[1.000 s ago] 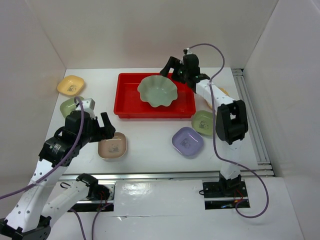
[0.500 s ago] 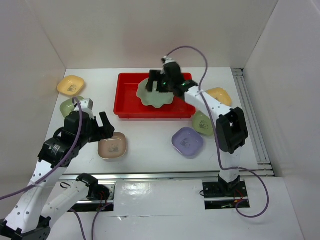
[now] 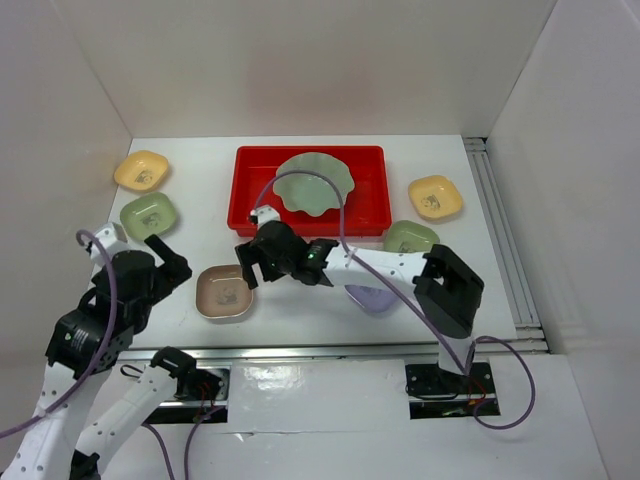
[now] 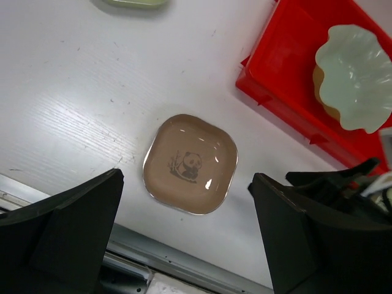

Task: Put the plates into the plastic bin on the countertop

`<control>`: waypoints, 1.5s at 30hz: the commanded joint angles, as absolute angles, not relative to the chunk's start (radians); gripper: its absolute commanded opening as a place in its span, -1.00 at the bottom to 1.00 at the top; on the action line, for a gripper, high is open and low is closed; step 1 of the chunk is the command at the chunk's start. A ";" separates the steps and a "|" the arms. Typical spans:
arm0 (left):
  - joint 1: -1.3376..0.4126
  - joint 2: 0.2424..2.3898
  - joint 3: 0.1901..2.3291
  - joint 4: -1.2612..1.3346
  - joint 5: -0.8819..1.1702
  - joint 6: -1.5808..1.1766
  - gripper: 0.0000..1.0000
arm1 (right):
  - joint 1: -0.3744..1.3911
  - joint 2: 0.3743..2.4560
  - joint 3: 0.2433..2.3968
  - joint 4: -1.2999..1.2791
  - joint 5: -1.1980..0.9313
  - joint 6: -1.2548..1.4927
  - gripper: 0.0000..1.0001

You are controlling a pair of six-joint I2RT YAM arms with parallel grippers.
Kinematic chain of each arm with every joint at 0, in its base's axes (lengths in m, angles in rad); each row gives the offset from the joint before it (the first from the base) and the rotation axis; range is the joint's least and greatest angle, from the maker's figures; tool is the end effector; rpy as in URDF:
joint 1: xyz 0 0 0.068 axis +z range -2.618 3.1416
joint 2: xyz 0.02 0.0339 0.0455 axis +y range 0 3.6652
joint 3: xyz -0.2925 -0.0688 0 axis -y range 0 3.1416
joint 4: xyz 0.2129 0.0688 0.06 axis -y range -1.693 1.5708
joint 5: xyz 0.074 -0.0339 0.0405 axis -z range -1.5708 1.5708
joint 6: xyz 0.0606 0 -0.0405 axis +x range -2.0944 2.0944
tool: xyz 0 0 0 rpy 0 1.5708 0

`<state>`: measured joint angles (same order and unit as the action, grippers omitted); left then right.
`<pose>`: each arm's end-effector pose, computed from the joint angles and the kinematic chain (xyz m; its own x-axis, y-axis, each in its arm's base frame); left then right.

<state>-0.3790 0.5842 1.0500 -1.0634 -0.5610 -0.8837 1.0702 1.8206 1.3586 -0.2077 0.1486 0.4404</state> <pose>0.0518 0.0141 0.3535 -0.2579 -0.6019 -0.7558 -0.4646 0.7631 -0.4492 0.2069 0.3595 0.2726 -0.6156 -0.2469 -0.7484 -0.6074 0.7536 0.2511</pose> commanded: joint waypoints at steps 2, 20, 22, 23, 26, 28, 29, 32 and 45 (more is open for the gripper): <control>-0.383 0.511 1.085 -1.092 -0.637 -0.959 1.00 | 1.097 1.943 1.394 -0.141 0.193 0.471 0.91; -0.383 0.497 1.066 -1.074 -0.637 -0.940 1.00 | 1.118 2.103 1.476 -0.143 0.187 0.561 -0.37; -0.383 0.497 1.066 -1.074 -0.637 -0.940 1.00 | 1.118 2.115 1.485 -0.158 0.198 0.572 -0.74; -0.383 0.497 1.066 -1.074 -0.637 -0.940 1.00 | 1.118 2.124 1.494 -0.158 0.207 0.586 -0.87; -0.383 0.488 1.057 -1.074 -0.637 -0.940 1.00 | 1.118 2.114 1.494 -0.184 0.232 0.607 -1.00; -0.383 0.488 1.057 -1.065 -0.637 -0.940 1.00 | 1.118 2.080 1.483 -0.198 0.274 0.618 -1.00; -0.383 0.488 1.057 -1.065 -0.637 -0.940 1.00 | 1.118 2.060 1.455 -0.198 0.275 0.630 -1.00; -0.383 0.488 1.057 -1.065 -0.637 -0.940 1.00 | 1.127 1.949 1.418 -0.189 0.288 0.630 -1.00; -0.383 0.498 1.037 -0.990 -0.549 -0.850 1.00 | 0.915 1.666 1.537 -0.297 0.262 0.522 -1.00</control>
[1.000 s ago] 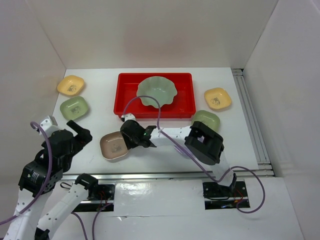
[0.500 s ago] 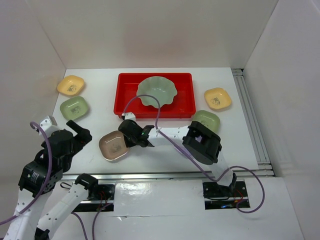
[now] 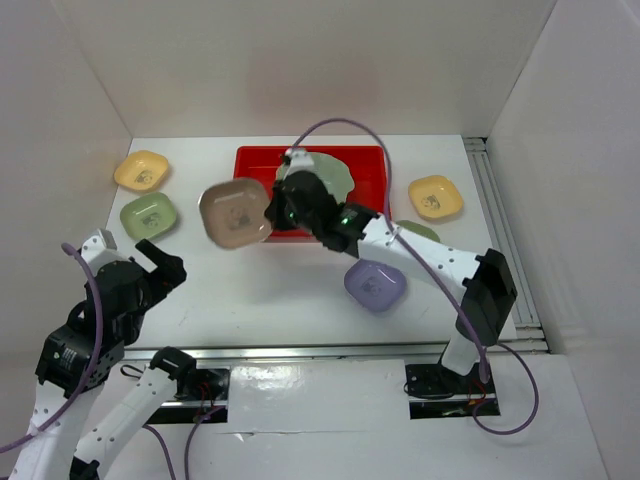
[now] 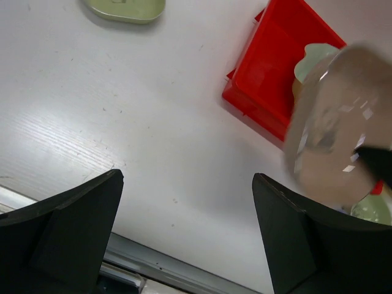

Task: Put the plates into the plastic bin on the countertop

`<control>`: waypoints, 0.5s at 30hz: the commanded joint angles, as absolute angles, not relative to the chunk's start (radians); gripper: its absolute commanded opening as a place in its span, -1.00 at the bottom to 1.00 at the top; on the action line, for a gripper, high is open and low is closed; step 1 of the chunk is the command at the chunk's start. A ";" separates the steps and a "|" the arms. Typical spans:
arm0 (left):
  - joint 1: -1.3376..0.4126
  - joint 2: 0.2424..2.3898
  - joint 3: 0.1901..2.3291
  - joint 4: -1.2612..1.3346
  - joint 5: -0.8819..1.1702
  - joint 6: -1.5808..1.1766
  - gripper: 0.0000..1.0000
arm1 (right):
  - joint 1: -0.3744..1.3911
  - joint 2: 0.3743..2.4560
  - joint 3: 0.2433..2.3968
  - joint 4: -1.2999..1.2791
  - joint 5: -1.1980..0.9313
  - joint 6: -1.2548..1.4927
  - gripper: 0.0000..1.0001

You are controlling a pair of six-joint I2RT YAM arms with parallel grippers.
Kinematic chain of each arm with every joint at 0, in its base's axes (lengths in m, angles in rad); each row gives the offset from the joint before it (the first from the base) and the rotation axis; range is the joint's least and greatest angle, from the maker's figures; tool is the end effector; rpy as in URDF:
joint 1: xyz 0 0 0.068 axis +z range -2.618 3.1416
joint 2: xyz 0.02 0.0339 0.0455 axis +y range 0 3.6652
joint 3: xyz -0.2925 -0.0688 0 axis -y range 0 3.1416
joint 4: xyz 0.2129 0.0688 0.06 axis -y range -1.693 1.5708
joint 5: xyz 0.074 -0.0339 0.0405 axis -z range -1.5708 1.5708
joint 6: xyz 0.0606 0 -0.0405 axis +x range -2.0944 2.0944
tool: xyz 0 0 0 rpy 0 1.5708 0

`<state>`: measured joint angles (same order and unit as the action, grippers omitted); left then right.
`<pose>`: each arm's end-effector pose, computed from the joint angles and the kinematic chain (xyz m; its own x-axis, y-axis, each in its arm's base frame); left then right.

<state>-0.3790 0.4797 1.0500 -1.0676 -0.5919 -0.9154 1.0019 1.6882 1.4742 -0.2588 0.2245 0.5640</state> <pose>0.0279 0.0253 0.3546 -0.1524 -0.6475 -0.7467 -0.4419 0.7204 -0.5346 0.2234 0.3243 0.3568 -0.5893 0.0458 -0.8066 -0.4728 0.7901 0.3903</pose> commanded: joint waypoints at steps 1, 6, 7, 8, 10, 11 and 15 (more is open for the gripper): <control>-0.383 0.509 1.026 -0.967 -0.487 -0.791 1.00 | 0.850 1.678 1.590 -0.317 0.262 0.493 -1.00; -0.383 0.633 1.015 -0.858 -0.284 -0.644 1.00 | 0.669 1.813 1.781 -0.380 0.201 0.407 -1.00; -0.383 0.673 1.015 -0.848 -0.261 -0.618 1.00 | 0.616 1.836 1.811 -0.397 0.161 0.382 -1.00; -0.383 0.690 1.015 -0.848 -0.220 -0.606 1.00 | 0.589 1.862 1.877 -0.411 0.137 0.373 -1.00; -0.383 0.713 1.015 -0.819 -0.183 -0.588 1.00 | 0.520 1.945 1.937 -0.449 0.089 0.351 -1.00; -0.383 0.727 1.015 -0.819 -0.145 -0.574 1.00 | 0.499 1.974 1.991 -0.463 0.066 0.341 -1.00; -0.383 0.745 1.015 -0.779 -0.045 -0.574 1.00 | 0.425 2.115 2.059 -0.495 -0.001 0.328 -1.00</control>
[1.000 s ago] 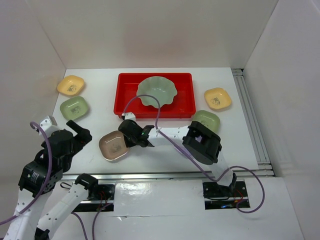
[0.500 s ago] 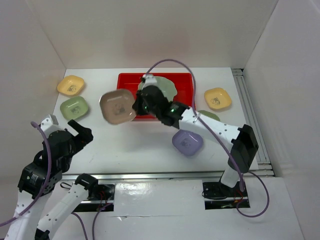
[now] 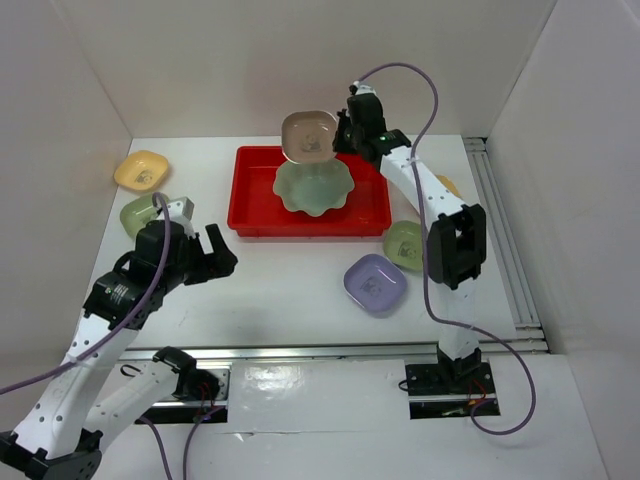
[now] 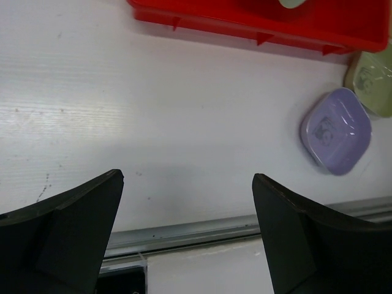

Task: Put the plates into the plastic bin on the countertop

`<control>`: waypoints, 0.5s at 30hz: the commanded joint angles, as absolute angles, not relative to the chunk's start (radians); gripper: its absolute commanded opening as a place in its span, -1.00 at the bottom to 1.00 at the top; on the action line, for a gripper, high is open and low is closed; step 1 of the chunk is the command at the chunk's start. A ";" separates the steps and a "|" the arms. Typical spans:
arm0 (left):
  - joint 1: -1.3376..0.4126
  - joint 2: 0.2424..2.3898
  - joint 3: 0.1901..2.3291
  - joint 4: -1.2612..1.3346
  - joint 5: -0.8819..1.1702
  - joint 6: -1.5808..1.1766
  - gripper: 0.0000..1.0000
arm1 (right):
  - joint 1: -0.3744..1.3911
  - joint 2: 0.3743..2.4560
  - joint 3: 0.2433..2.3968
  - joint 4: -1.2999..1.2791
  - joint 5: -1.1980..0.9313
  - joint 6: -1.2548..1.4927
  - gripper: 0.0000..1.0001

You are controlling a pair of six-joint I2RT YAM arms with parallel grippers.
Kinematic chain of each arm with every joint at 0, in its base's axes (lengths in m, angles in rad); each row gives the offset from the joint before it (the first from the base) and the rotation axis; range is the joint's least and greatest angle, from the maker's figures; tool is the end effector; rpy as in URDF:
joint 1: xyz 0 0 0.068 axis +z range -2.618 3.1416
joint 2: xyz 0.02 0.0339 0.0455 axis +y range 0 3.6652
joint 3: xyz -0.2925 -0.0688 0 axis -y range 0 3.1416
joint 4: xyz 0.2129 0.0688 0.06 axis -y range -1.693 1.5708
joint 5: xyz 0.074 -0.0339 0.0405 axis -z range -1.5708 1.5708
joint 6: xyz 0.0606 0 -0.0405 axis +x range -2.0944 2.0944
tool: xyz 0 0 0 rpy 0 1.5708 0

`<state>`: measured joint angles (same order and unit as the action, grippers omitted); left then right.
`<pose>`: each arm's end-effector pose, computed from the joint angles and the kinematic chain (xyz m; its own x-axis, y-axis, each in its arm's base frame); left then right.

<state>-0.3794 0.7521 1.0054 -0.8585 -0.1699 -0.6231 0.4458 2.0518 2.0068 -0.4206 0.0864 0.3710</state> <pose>0.1036 -0.0303 0.3487 -0.5668 -0.3932 -0.7240 -0.1168 0.9082 -0.4018 0.4451 0.2069 0.3628 -0.5080 0.1575 -0.8468 -0.1886 0.9389 0.2878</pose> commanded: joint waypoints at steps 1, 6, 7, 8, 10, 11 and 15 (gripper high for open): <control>-0.383 0.746 1.015 -0.769 -0.022 -0.586 1.00 | 0.425 2.129 2.059 -0.495 -0.011 0.328 -1.00; -0.383 0.746 0.965 -0.718 0.058 -0.612 1.00 | 0.373 2.187 2.036 -0.468 -0.083 0.328 -1.00; -0.383 0.746 0.965 -0.709 0.058 -0.612 1.00 | 0.373 2.198 2.036 -0.468 -0.095 0.328 -1.00; -0.383 0.746 0.951 -0.709 0.067 -0.612 1.00 | 0.373 2.210 2.036 -0.468 -0.095 0.328 -1.00; -0.383 0.746 0.939 -0.699 0.067 -0.621 1.00 | 0.373 2.210 2.004 -0.453 -0.095 0.328 -1.00; -0.383 0.746 0.927 -0.689 0.077 -0.621 1.00 | 0.373 2.210 1.973 -0.442 -0.084 0.328 -1.00; -0.383 0.755 0.917 -0.678 0.098 -0.621 1.00 | 0.373 2.212 1.954 -0.431 -0.084 0.339 -0.73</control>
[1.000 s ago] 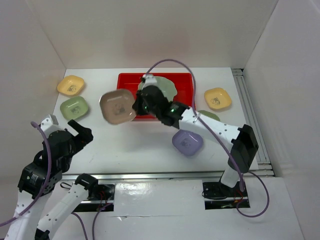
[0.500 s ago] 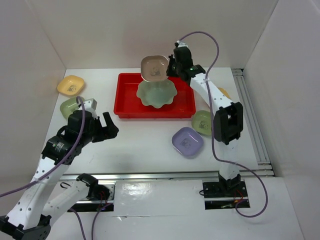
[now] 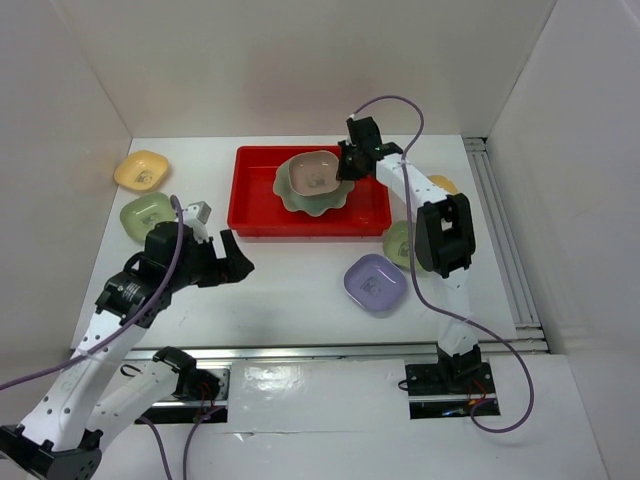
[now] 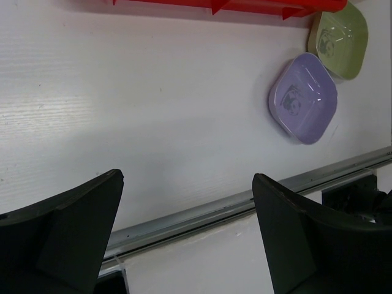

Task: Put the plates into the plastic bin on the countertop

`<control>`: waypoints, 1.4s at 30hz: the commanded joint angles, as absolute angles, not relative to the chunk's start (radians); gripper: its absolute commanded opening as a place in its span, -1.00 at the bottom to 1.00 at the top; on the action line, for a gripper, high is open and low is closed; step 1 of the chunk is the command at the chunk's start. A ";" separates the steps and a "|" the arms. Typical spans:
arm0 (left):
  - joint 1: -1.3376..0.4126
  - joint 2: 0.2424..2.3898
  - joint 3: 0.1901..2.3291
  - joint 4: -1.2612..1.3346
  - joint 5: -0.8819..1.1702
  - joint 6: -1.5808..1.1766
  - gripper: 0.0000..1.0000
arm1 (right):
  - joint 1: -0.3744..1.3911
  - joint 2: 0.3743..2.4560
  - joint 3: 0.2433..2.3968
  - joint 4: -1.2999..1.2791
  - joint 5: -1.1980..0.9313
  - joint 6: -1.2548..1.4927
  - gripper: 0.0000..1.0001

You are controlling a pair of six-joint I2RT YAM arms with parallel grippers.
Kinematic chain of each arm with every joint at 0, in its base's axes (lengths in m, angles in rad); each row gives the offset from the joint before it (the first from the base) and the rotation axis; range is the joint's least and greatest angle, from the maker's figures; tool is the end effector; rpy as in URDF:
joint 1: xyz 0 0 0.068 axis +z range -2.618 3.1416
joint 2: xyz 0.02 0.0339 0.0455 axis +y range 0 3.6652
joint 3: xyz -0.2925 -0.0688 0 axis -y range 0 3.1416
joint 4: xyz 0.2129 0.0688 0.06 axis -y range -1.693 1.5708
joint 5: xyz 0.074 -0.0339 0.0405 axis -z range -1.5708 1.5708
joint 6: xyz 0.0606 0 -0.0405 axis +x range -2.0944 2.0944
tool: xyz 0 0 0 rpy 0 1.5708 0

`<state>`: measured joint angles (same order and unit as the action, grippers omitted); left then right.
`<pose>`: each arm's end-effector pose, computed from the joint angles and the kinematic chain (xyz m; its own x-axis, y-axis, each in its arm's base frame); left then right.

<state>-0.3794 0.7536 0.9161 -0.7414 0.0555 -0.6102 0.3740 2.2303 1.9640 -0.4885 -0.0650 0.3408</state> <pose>0.1099 -0.0474 0.3337 -0.6531 -0.3555 -0.6686 0.0472 0.8621 -0.5045 0.4811 0.1930 0.2544 -0.7377 0.0688 -0.6716 -0.1719 0.9429 0.2854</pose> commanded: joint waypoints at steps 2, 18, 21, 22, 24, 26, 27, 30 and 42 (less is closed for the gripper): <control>-0.383 0.755 0.897 -0.666 0.109 -0.632 1.00 | 0.373 2.212 1.954 -0.431 -0.084 0.339 -0.61; -0.540 0.902 0.588 -0.123 0.272 -0.830 1.00 | 0.420 2.128 2.030 -0.473 -0.019 0.348 0.77; -0.587 0.954 0.578 -0.013 0.259 -0.851 1.00 | 0.420 2.045 1.999 -0.462 -0.006 0.348 0.85; -0.588 0.989 0.566 0.018 0.259 -0.864 1.00 | 0.429 2.024 1.999 -0.462 0.003 0.348 0.87; -0.598 1.025 0.545 0.095 0.268 -0.864 0.97 | 0.430 1.950 1.999 -0.474 0.027 0.348 0.87; -0.611 1.084 0.534 0.198 0.268 -0.876 0.94 | 0.440 1.892 1.948 -0.486 0.080 0.339 0.87; -0.620 1.109 0.534 0.224 0.258 -0.885 0.88 | 0.440 1.825 1.927 -0.495 0.107 0.339 0.87; -0.646 1.219 0.567 0.293 0.229 -0.885 0.85 | 0.449 1.709 1.798 -0.477 0.127 0.339 0.87; -0.758 1.598 0.778 0.397 0.152 -0.853 0.75 | 0.491 1.384 1.540 -0.483 0.176 0.339 0.87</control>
